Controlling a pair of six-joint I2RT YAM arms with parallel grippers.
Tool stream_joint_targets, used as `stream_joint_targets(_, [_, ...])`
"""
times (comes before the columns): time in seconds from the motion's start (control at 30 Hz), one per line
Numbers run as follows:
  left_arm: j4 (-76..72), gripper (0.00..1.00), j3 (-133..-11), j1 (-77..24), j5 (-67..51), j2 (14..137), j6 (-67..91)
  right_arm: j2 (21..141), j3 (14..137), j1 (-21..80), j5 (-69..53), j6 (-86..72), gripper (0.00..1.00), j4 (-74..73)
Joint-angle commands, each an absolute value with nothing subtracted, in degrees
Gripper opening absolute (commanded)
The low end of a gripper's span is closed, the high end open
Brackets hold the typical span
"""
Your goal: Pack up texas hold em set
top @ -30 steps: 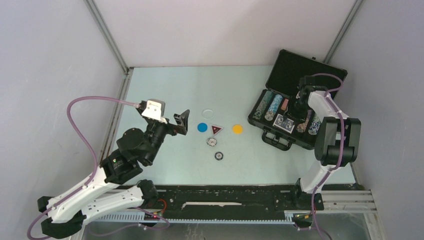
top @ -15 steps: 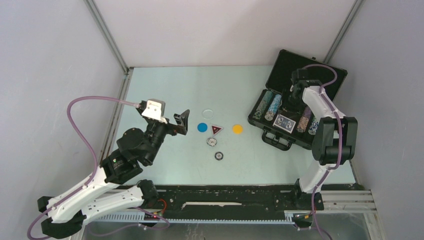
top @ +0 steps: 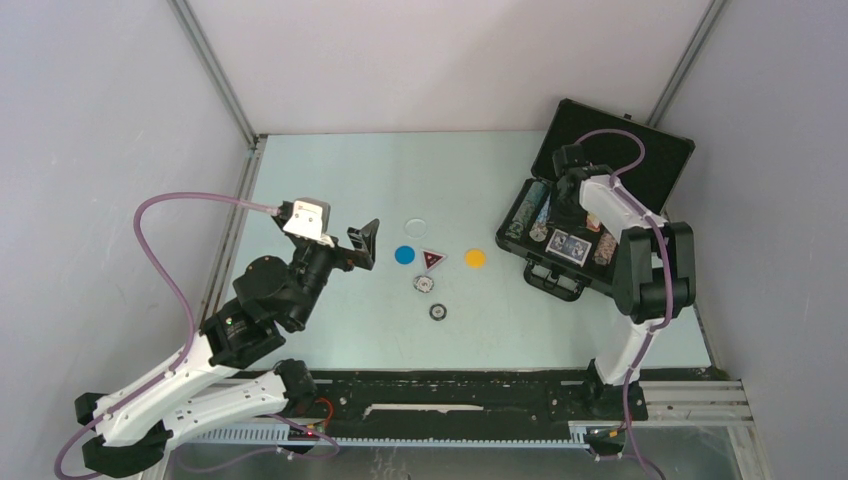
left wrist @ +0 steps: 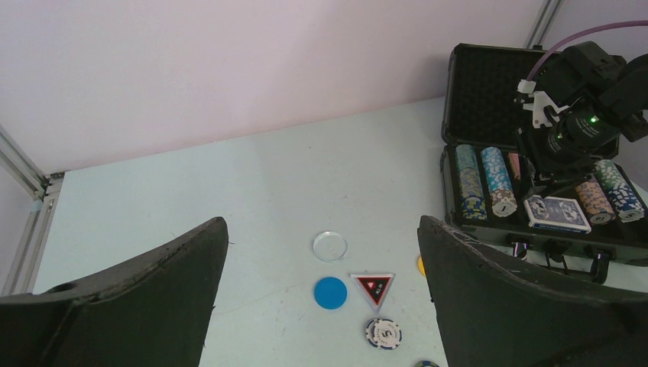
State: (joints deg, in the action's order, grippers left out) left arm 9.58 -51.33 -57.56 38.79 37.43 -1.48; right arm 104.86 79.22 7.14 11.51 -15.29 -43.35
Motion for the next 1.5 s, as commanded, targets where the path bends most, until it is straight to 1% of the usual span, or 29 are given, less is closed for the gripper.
stream_joint_targets(0.0, [8.87, 1.0, -51.31, -57.15, 38.49, 37.17, -0.77, 104.07, 80.51, 6.56, 12.72, -16.32, 0.48, -48.25])
stream_joint_targets(0.07, [8.88, 1.0, -51.25, -57.15, 38.81, 37.1, -0.86, 103.54, 82.85, 7.08, 12.78, -15.98, 0.5, -50.07])
stream_joint_targets(0.13, [8.87, 1.0, -51.24, -57.13, 39.09, 36.98, -0.95, 102.08, 83.27, 8.35, 12.54, -15.5, 0.58, -50.58])
stream_joint_targets(0.23, [8.82, 1.0, -51.24, -57.13, 38.96, 37.08, -0.94, 99.55, 81.44, 9.74, 13.44, -15.98, 0.6, -50.74])
stream_joint_targets(0.33, [8.88, 1.0, -51.28, -57.13, 38.72, 37.18, -0.75, 97.4, 78.16, 10.02, 13.27, -16.73, 0.6, -49.75])
stream_joint_targets(0.43, [8.87, 1.0, -51.33, -57.17, 38.59, 37.25, -0.78, 96.58, 74.6, 9.51, 12.56, -17.08, 0.56, -47.81])
stream_joint_targets(0.5, [8.9, 1.0, -51.3, -57.18, 38.58, 37.22, -0.73, 96.71, 72.81, 8.4, 10.44, -17.22, 0.53, -46.21])
stream_joint_targets(0.57, [8.96, 1.0, -51.33, -57.13, 38.58, 37.25, -0.62, 97.08, 71.05, 7.06, 7.61, -17.25, 0.53, -44.04])
stream_joint_targets(0.77, [8.96, 1.0, -51.28, -57.13, 38.67, 37.24, -0.62, 99.38, 70.36, 6.67, 7.25, -17.21, 0.52, -43.35])
stream_joint_targets(0.9, [8.96, 1.0, -51.36, -57.13, 38.37, 37.5, -0.51, 95.01, 71.57, 5.98, 5.84, -17.34, 0.54, -43.71])
stream_joint_targets(0.93, [9.04, 1.0, -51.4, -57.18, 38.25, 37.5, -0.4, 93.77, 72.46, 5.8, 5.68, -17.32, 0.55, -44.07])
stream_joint_targets(1.0, [9.03, 1.0, -51.49, -57.13, 38.07, 37.6, -0.37, 91.31, 74.41, 5.98, 5.35, -17.17, 0.62, -44.5])
stream_joint_targets(1.1, [9.11, 1.0, -51.5, -57.14, 38.05, 37.66, -0.42, 87.91, 75.4, 7.73, 4.07, -16.44, 0.79, -41.89])
stream_joint_targets(1.17, [9.1, 1.0, -51.5, -57.05, 38.26, 37.99, -0.37, 86.91, 75.75, 10.18, 2.71, -16.02, 0.87, -38.98])
stream_joint_targets(1.3, [9.23, 1.0, -51.77, -57.06, 38.98, 39.61, -0.4, 87.87, 76.93, 16.7, 1.42, -14.66, 0.96, -31.11])
stream_joint_targets(1.37, [11.14, 1.0, -53.76, -57.04, 38.79, 41.31, 2.36, 89.68, 78.0, 19.9, 2.02, -15.31, 0.99, -26.81])
stream_joint_targets(1.47, [15.92, 1.0, -59.76, -57.06, 35.97, 43.88, 5.94, 94.75, 81.27, 23.66, 0.66, -16.92, 1.0, -21.16])
